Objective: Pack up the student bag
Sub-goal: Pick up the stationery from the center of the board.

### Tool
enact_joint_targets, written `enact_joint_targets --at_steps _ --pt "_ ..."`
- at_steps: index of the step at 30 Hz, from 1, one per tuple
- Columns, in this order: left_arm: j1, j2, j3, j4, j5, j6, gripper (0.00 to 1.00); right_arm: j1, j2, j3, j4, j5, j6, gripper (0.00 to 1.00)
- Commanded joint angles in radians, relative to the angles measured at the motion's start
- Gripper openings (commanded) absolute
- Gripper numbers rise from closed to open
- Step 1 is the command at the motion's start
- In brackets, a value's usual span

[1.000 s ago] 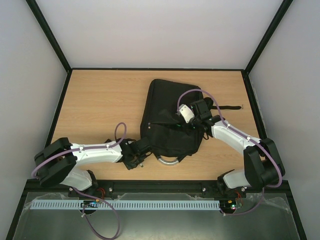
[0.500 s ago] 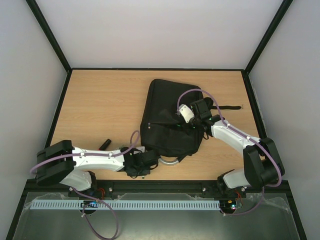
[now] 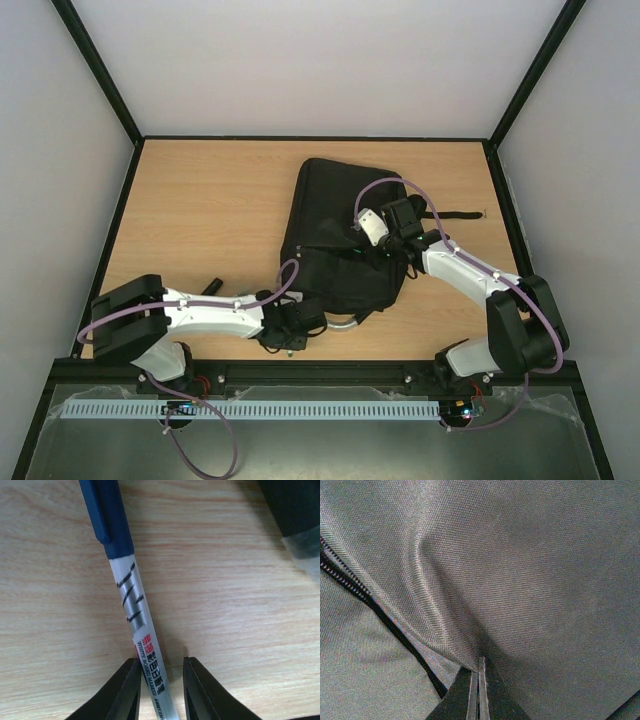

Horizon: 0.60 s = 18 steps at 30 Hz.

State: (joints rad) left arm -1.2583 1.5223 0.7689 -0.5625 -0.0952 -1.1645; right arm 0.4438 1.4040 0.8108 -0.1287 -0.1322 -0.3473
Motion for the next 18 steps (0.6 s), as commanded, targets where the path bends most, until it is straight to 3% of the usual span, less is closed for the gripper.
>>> enact_joint_targets --at_steps 1,8,13,18 --pt "0.039 0.06 -0.025 -0.056 -0.046 0.031 0.26 -0.011 0.016 0.025 -0.045 -0.003 0.005 0.01" --pt "0.09 0.055 -0.014 -0.071 -0.08 0.038 0.26 -0.011 0.016 0.024 -0.047 -0.004 0.004 0.01" --pt "0.089 0.058 -0.01 -0.07 -0.058 0.044 0.1 -0.011 0.014 0.024 -0.048 -0.004 0.004 0.01" --pt "0.073 -0.035 -0.02 -0.133 -0.048 0.008 0.02 -0.011 0.012 0.024 -0.048 -0.003 0.004 0.01"
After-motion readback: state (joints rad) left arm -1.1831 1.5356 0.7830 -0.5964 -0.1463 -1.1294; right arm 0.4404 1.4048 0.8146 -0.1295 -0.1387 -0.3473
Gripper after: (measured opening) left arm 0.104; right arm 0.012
